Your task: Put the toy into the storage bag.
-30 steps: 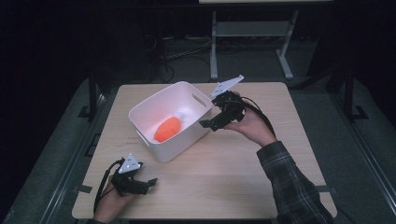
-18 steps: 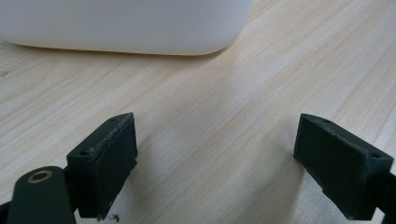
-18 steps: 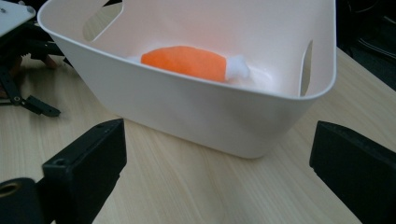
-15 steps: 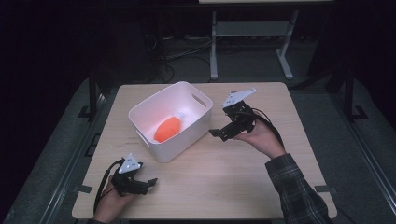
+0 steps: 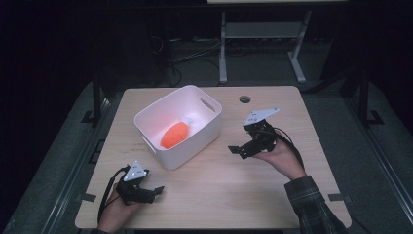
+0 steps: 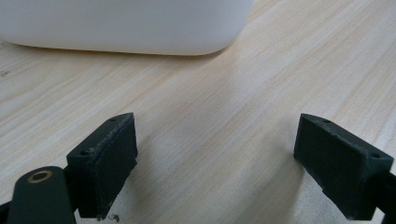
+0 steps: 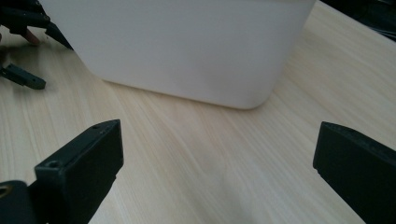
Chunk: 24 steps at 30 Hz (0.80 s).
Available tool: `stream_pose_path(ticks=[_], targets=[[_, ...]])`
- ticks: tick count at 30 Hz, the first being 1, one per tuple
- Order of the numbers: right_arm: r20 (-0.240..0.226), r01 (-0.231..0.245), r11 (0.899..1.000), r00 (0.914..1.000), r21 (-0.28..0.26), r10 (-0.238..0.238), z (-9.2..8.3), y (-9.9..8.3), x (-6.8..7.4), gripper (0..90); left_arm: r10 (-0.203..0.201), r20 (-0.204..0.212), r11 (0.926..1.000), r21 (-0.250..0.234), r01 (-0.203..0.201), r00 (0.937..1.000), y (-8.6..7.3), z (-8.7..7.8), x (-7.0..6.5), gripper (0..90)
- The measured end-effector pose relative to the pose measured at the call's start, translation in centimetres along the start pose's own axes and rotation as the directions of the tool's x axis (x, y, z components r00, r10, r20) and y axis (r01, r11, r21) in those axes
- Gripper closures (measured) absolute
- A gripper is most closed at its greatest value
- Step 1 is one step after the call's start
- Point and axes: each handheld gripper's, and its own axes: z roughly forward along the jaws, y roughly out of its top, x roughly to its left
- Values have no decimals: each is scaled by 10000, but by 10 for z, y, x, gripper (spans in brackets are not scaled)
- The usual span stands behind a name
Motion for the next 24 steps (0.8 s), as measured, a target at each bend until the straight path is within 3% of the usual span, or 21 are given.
stream_pose_path(ticks=[24], targets=[[292,-861,9961,9959,200,855,-3,-74,2,16,3,13,10000,12,-3,10000,0,0,0,125]])
